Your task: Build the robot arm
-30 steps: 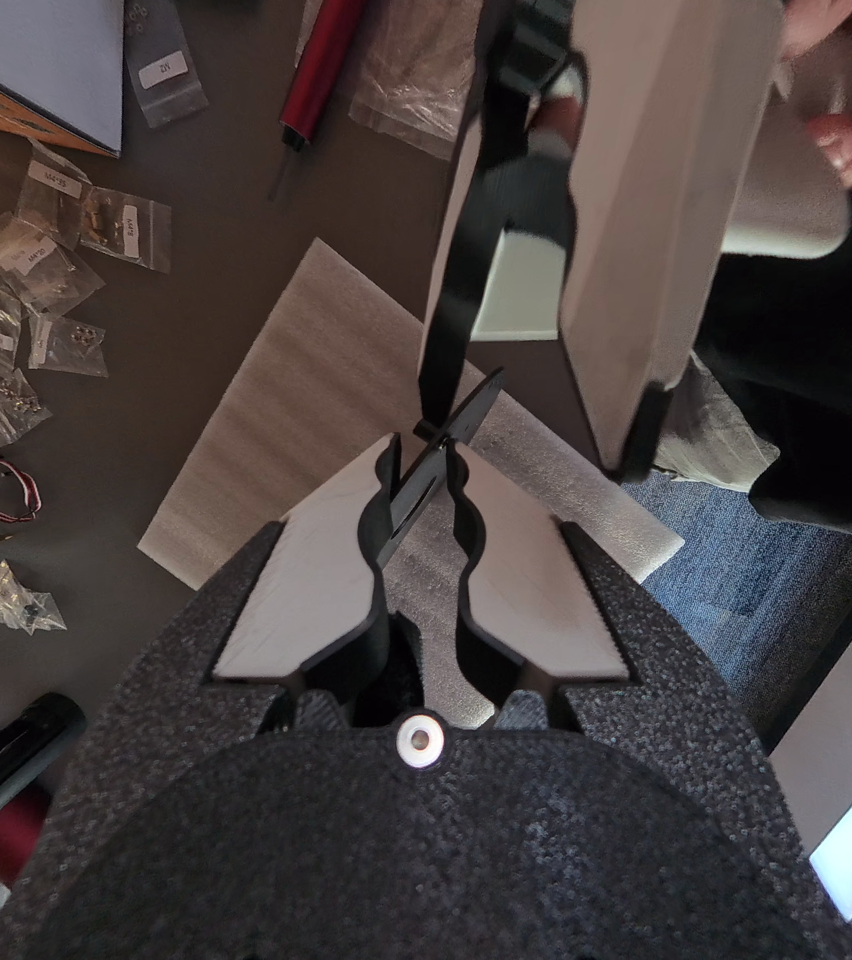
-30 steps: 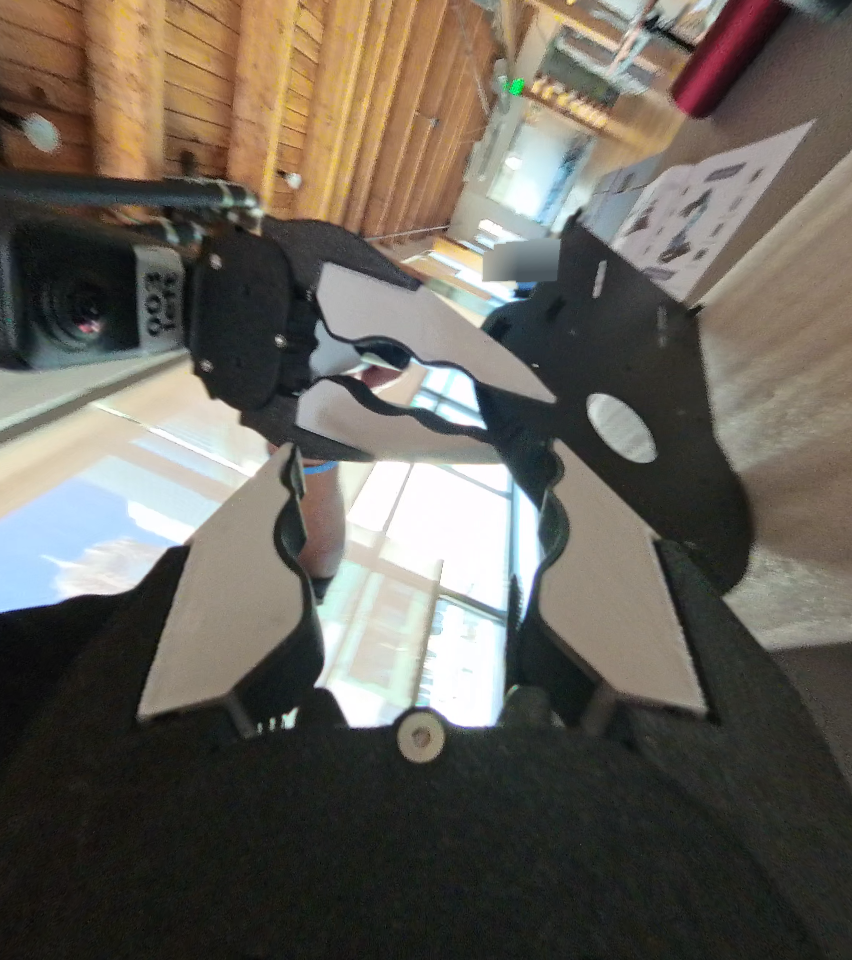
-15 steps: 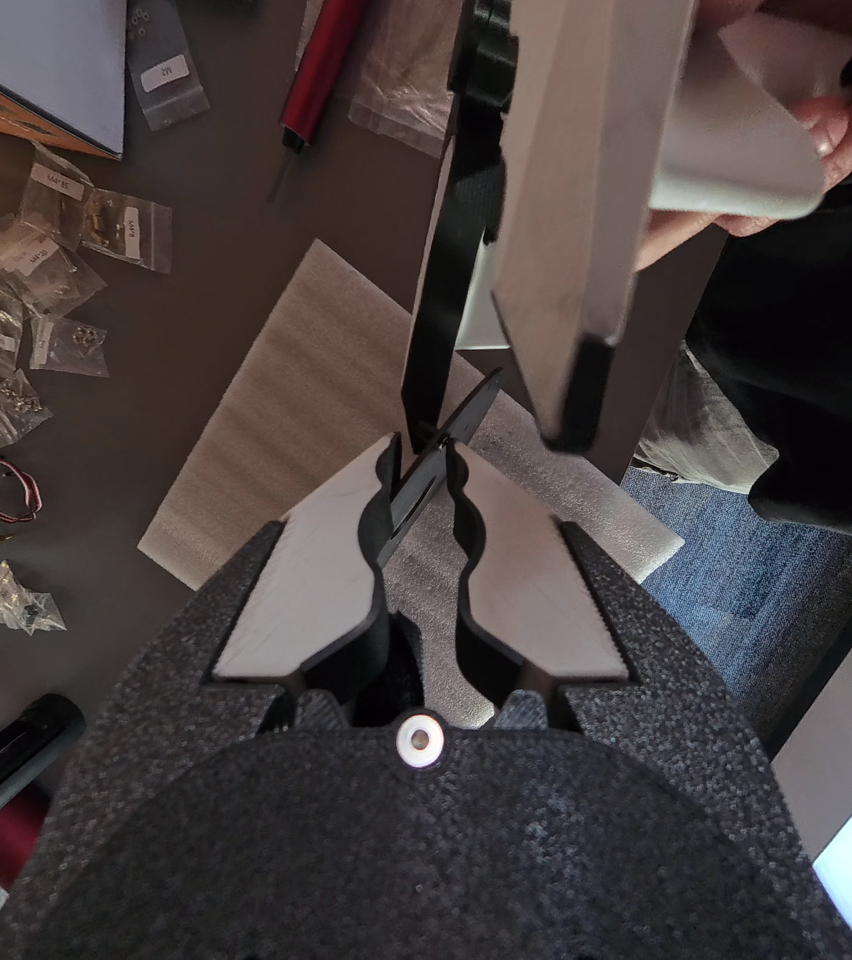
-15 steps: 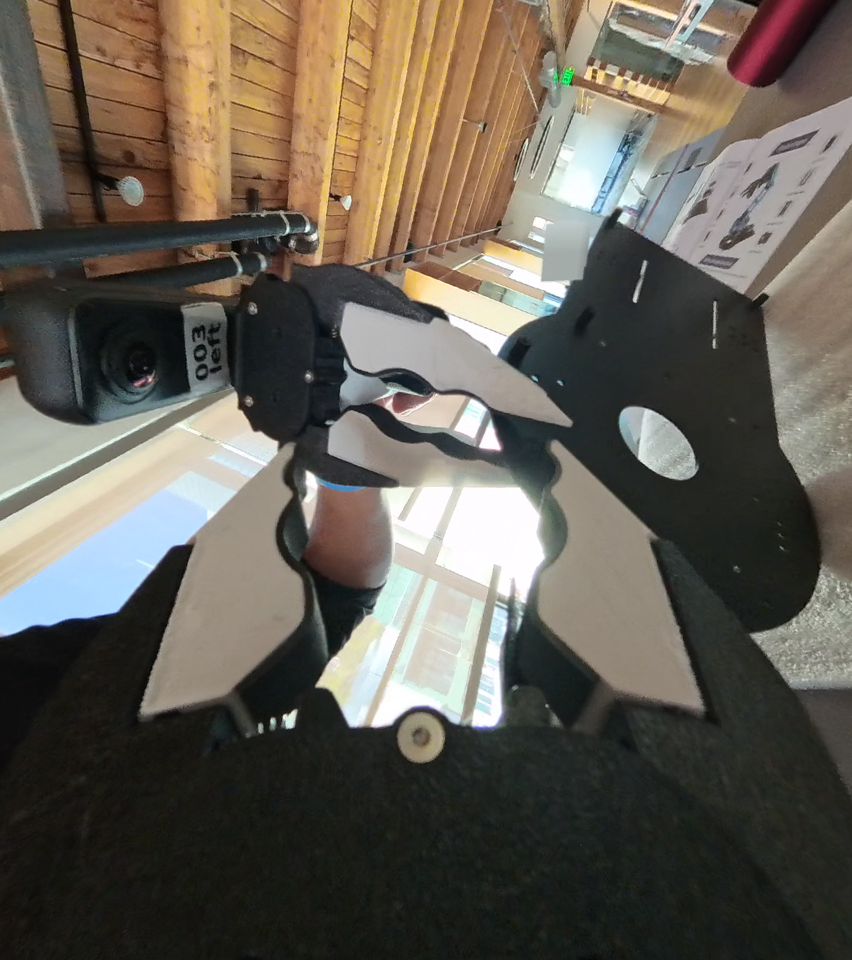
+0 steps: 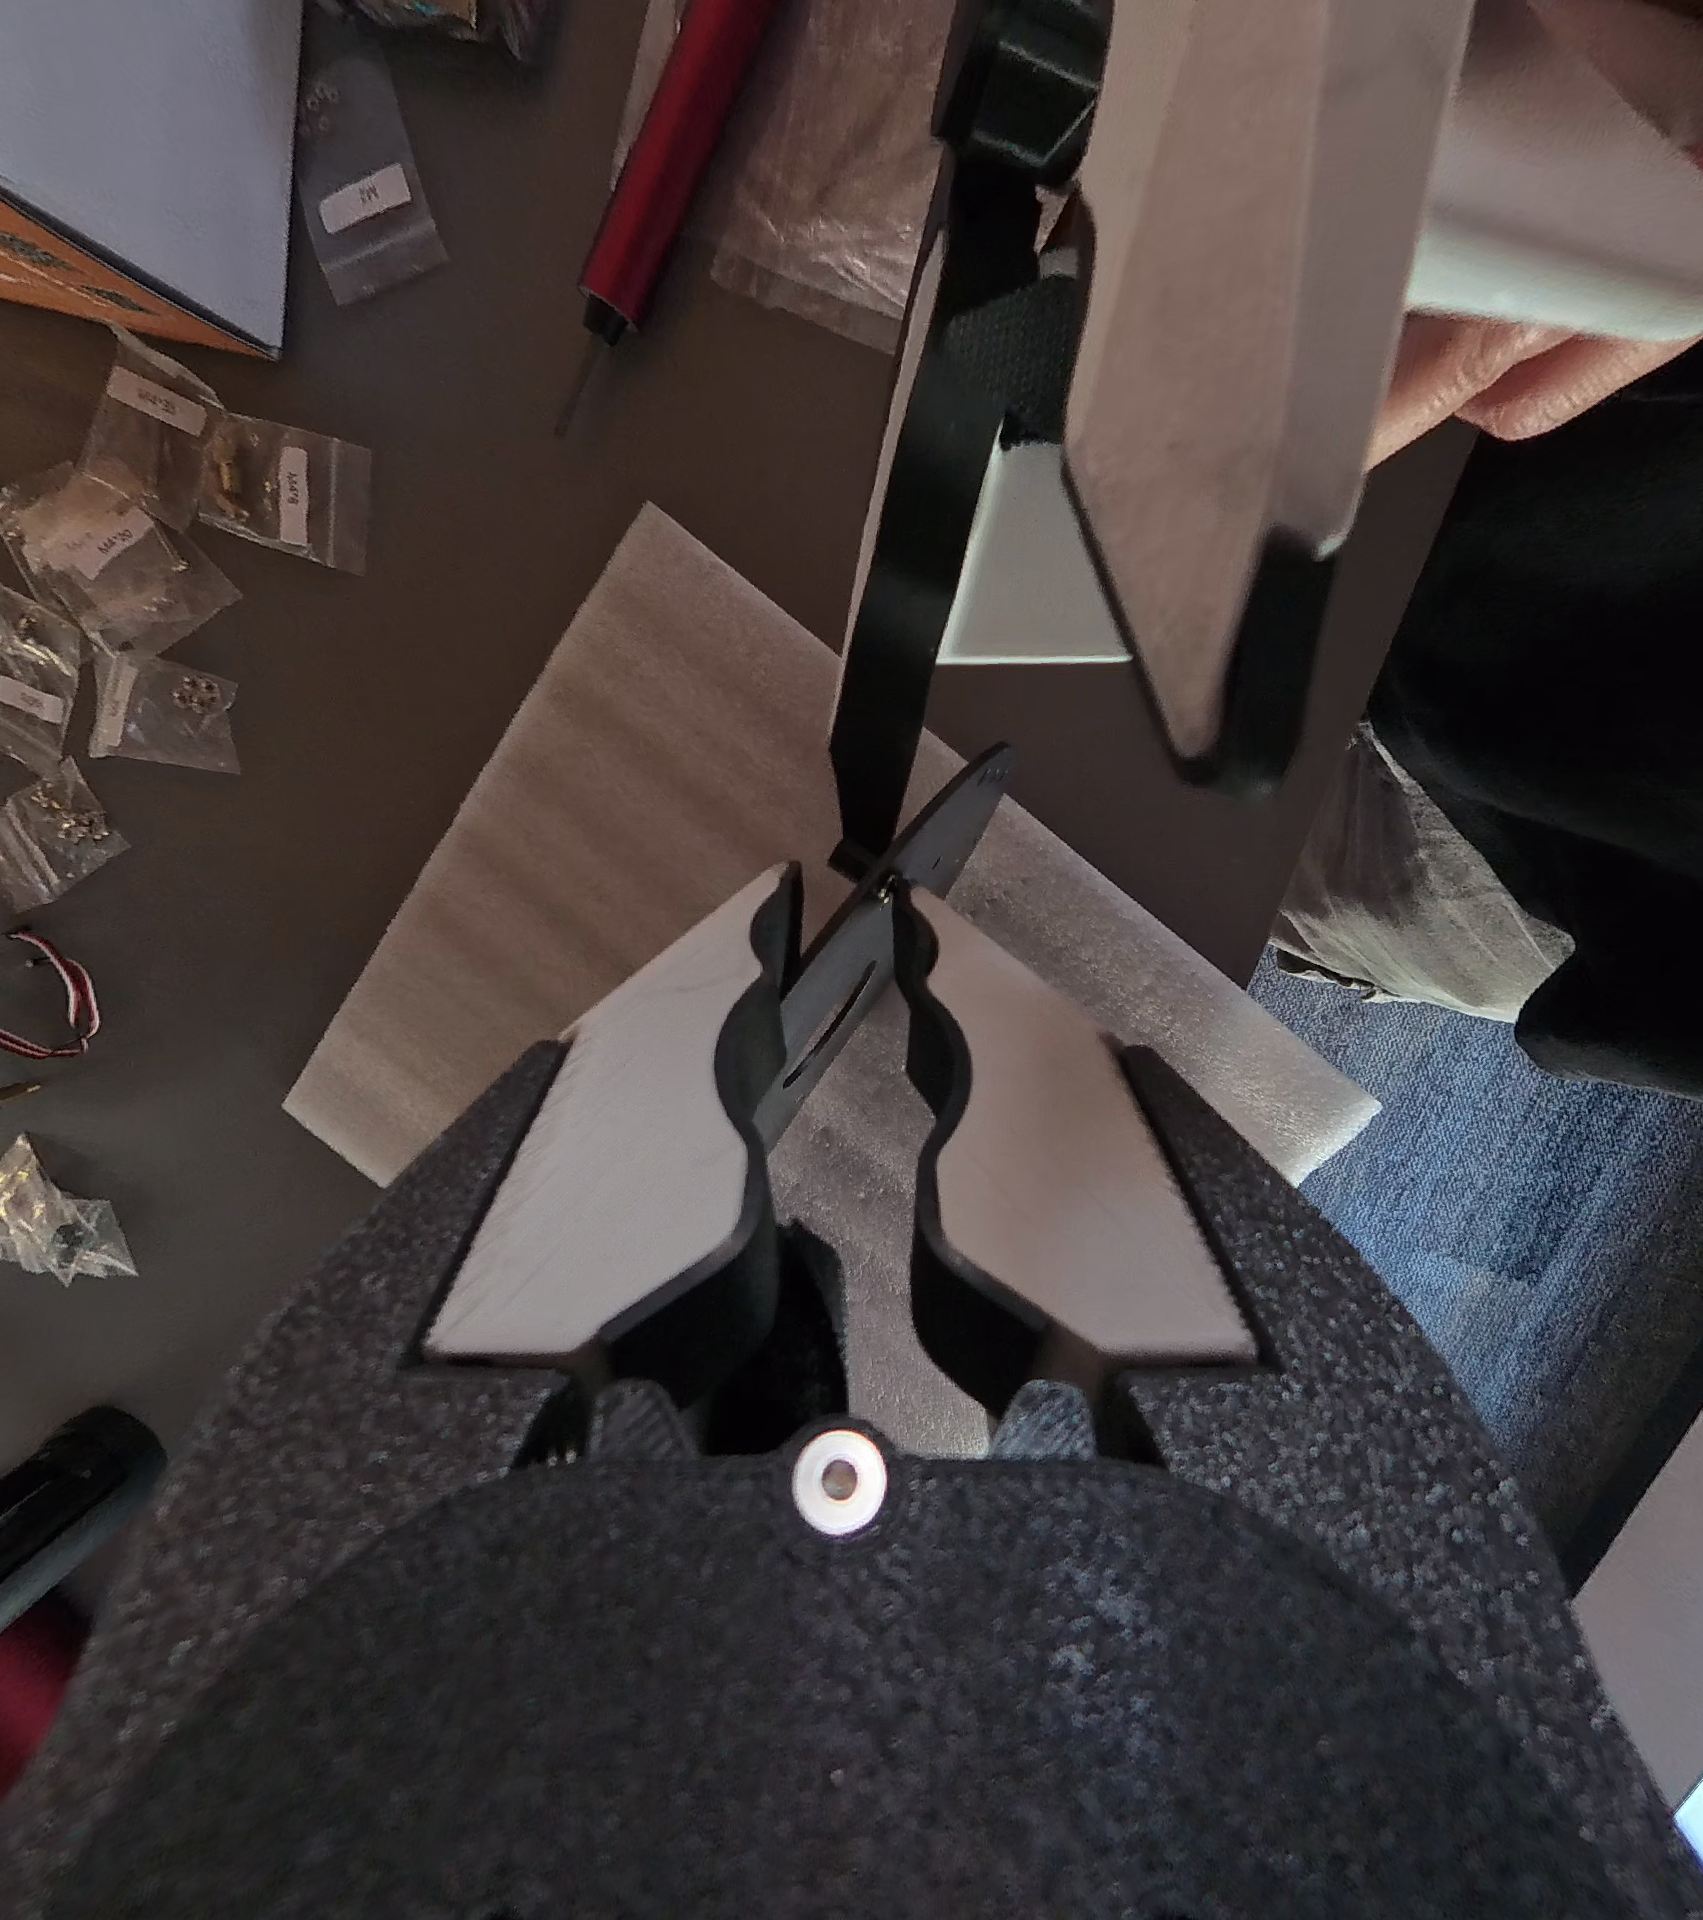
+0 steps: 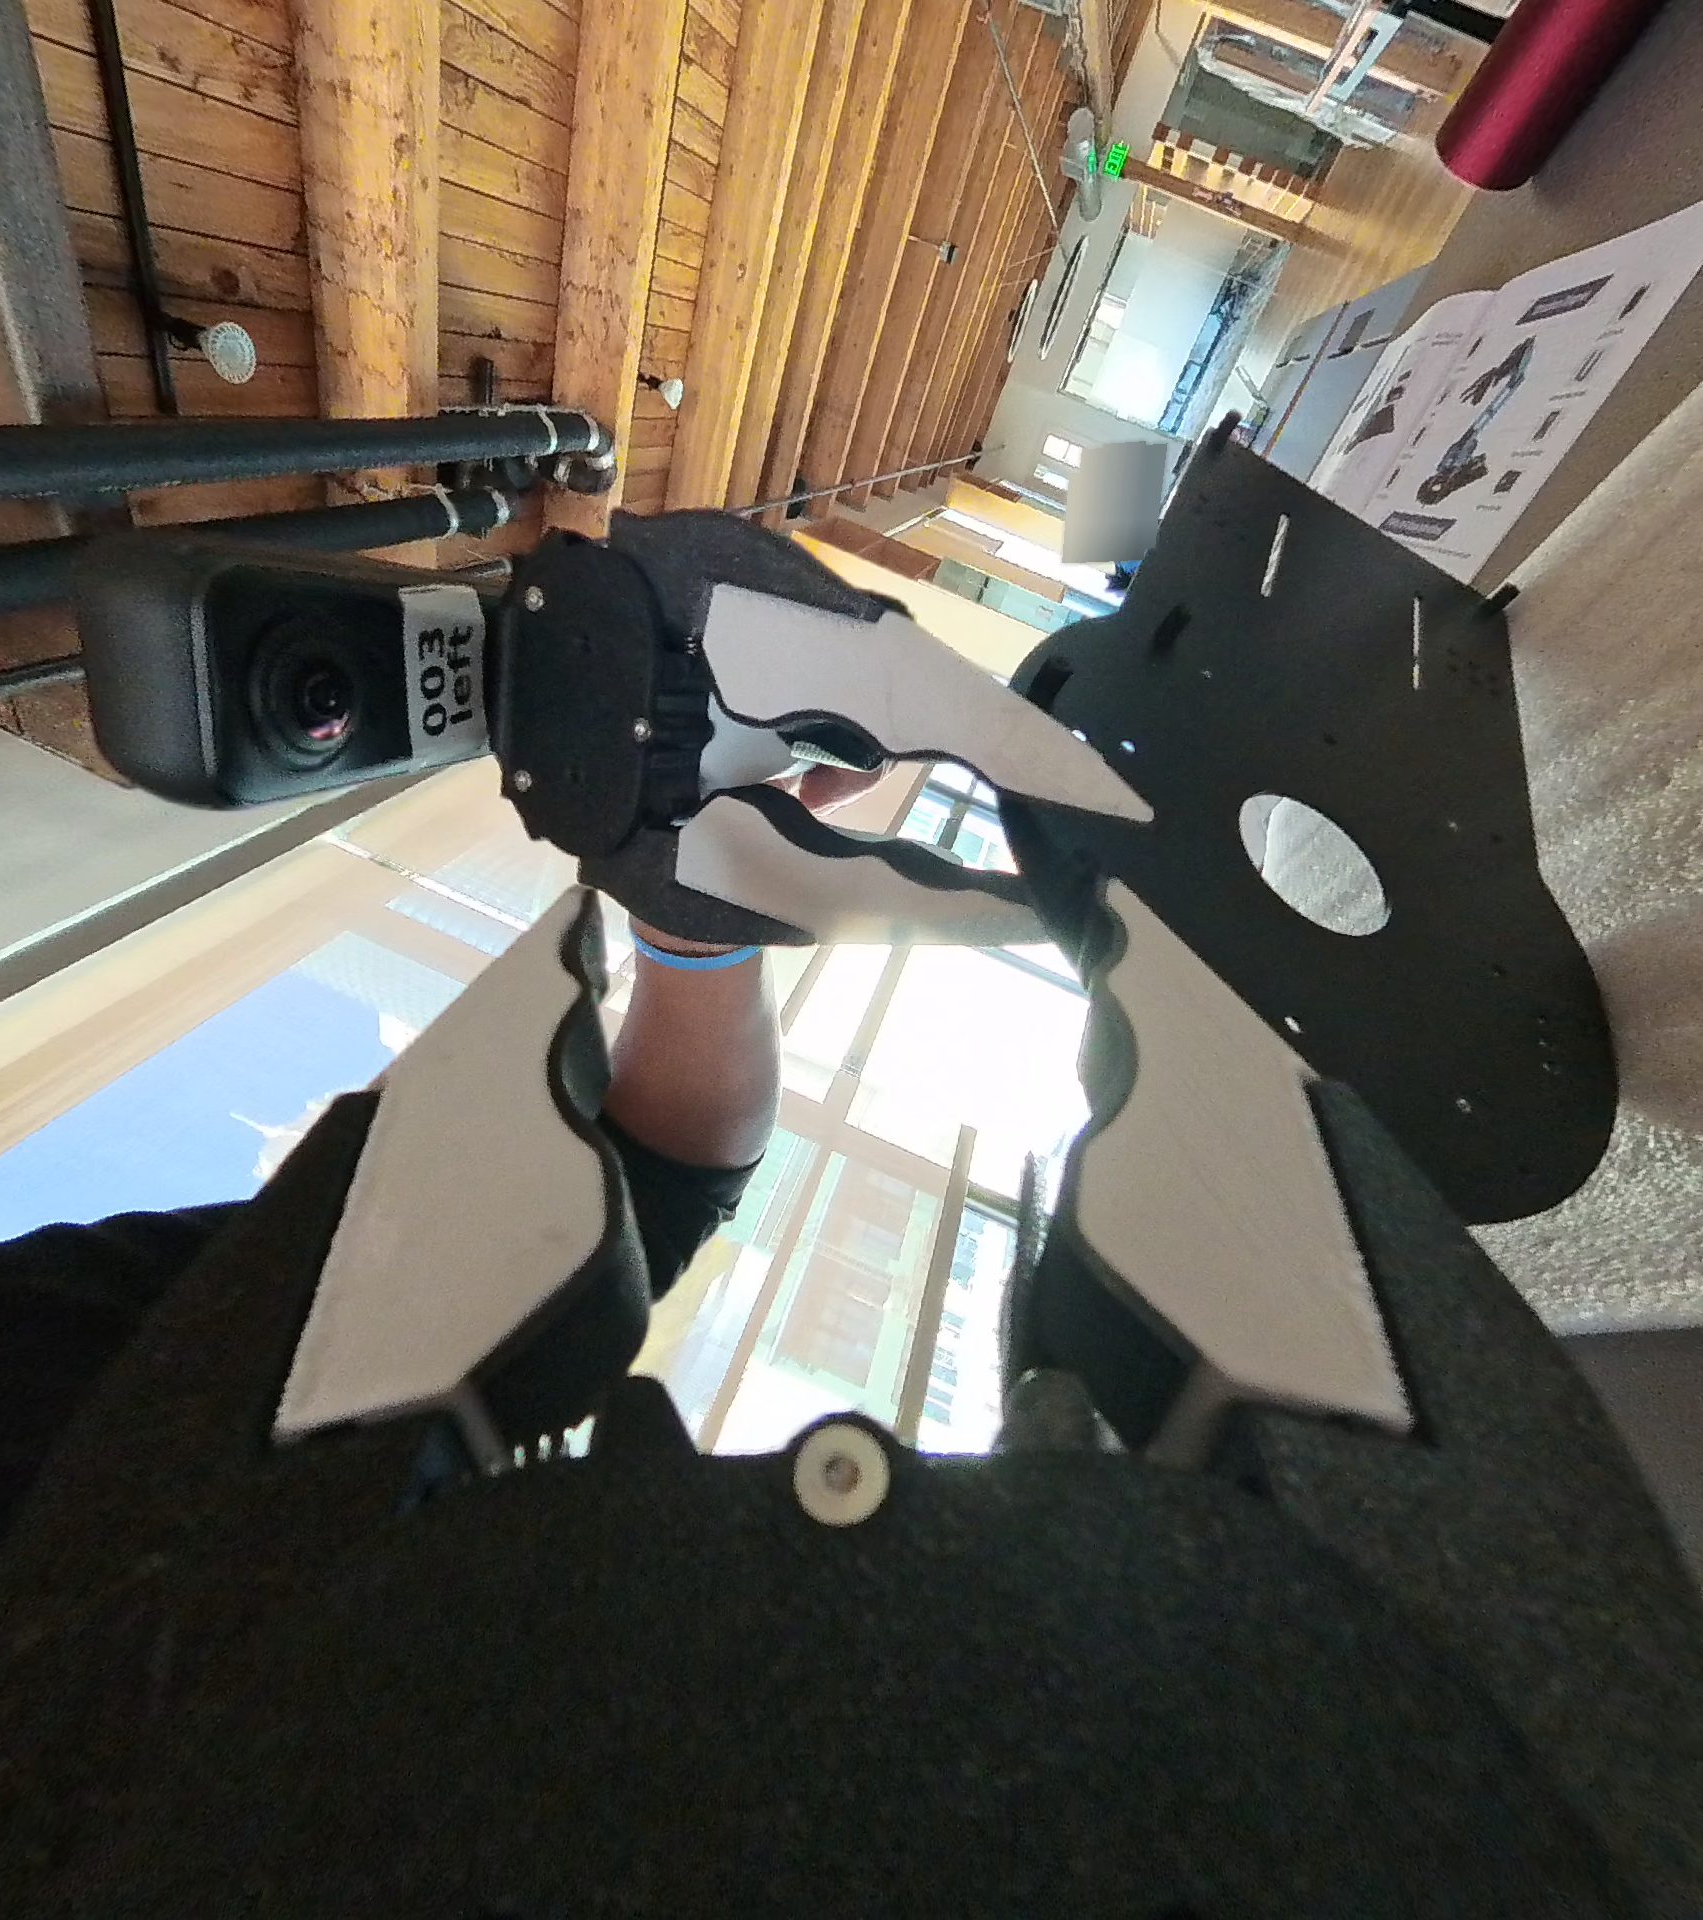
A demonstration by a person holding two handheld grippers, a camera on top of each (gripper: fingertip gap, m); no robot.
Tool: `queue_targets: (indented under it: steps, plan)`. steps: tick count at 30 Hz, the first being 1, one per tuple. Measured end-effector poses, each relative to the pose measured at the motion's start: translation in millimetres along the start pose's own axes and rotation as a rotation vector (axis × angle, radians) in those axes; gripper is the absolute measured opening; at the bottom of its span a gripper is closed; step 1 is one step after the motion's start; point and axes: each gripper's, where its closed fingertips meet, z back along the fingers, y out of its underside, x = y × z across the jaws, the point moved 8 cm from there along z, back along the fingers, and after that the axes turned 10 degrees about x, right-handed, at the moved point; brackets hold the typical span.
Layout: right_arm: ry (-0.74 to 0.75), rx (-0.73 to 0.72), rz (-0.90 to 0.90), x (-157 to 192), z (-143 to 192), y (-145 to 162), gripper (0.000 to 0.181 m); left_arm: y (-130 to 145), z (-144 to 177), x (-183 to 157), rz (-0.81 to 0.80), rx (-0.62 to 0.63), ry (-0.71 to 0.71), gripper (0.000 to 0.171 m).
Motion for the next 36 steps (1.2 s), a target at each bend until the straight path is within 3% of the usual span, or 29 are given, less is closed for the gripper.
queue_targets:
  steps: [3,12,21,32,36]
  plan:
    - [0.043,-0.001,0.0,-7.8,0.4,-0.1,0.083,-1.5,-0.9,1.0,0.0,0.006,0.002,0.017]
    - [-0.006,-0.016,-0.005,-1.4,-6.7,-5.1,0.099,-3.0,-1.9,1.7,-0.012,0.009,-0.005,0.017]
    - [0.016,-0.023,0.007,-3.9,2.3,2.1,0.082,-1.3,-0.7,-0.5,0.0,0.01,-0.01,0.017]
    - [0.001,-0.016,-0.004,1.6,-3.6,1.4,0.095,-1.0,0.2,-4.1,-0.008,0.02,-0.014,0.017]
    - [0.017,-0.009,0.018,3.1,0.1,6.9,0.087,1.7,1.5,-6.3,0.0,0.015,-0.018,0.017]
